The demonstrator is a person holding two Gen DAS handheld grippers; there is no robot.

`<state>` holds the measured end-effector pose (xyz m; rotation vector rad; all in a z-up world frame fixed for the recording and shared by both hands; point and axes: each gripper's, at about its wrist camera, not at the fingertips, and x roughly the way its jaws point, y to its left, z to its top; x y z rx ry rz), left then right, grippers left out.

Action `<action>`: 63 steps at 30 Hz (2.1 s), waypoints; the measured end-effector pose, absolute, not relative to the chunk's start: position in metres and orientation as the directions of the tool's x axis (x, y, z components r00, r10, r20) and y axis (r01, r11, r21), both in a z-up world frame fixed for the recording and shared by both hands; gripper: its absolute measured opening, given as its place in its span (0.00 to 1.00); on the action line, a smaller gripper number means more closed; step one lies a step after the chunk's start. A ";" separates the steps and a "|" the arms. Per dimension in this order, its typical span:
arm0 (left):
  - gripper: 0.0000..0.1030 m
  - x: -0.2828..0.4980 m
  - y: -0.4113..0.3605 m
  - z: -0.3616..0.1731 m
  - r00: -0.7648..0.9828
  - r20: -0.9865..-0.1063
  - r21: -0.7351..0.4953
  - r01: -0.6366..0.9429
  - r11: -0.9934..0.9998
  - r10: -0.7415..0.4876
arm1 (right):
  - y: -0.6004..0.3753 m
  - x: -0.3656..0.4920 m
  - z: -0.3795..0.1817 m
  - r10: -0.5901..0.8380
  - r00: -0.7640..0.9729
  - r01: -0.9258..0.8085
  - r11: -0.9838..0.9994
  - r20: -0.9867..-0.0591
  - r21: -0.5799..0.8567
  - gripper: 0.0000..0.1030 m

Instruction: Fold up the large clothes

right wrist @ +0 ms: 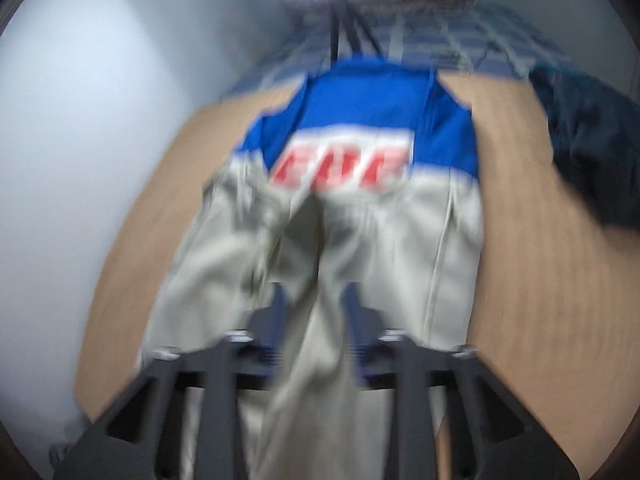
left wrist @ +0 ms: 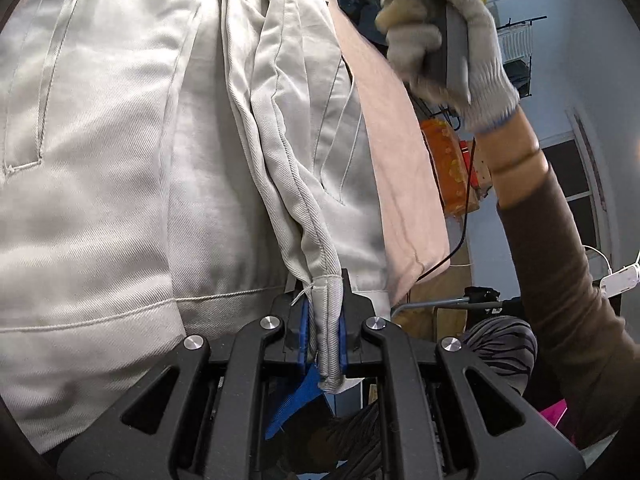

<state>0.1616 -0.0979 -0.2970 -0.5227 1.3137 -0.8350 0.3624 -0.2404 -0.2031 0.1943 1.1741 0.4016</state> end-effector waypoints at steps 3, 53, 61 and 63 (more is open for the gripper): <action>0.09 0.159 -0.096 -0.296 0.049 -0.628 -0.751 0.222 0.622 -0.777 | -0.221 0.346 -0.223 0.356 0.254 -0.221 0.927 -0.899 0.304 0.54; 0.51 0.173 0.111 -0.280 0.399 -0.659 -0.709 -0.048 0.704 -0.637 | -0.272 0.094 -0.208 0.435 0.400 -0.279 0.896 -0.807 0.345 0.62; 0.51 0.177 0.094 -0.324 0.242 -0.594 -0.800 -0.086 0.593 -0.767 | -0.323 0.059 -0.255 0.667 0.304 -0.053 0.725 -0.680 0.687 0.62; 0.51 0.176 0.086 -0.325 0.237 -0.601 -0.794 -0.071 0.603 -0.763 | -0.318 0.058 -0.264 0.715 0.261 -0.051 0.681 -0.648 0.731 0.62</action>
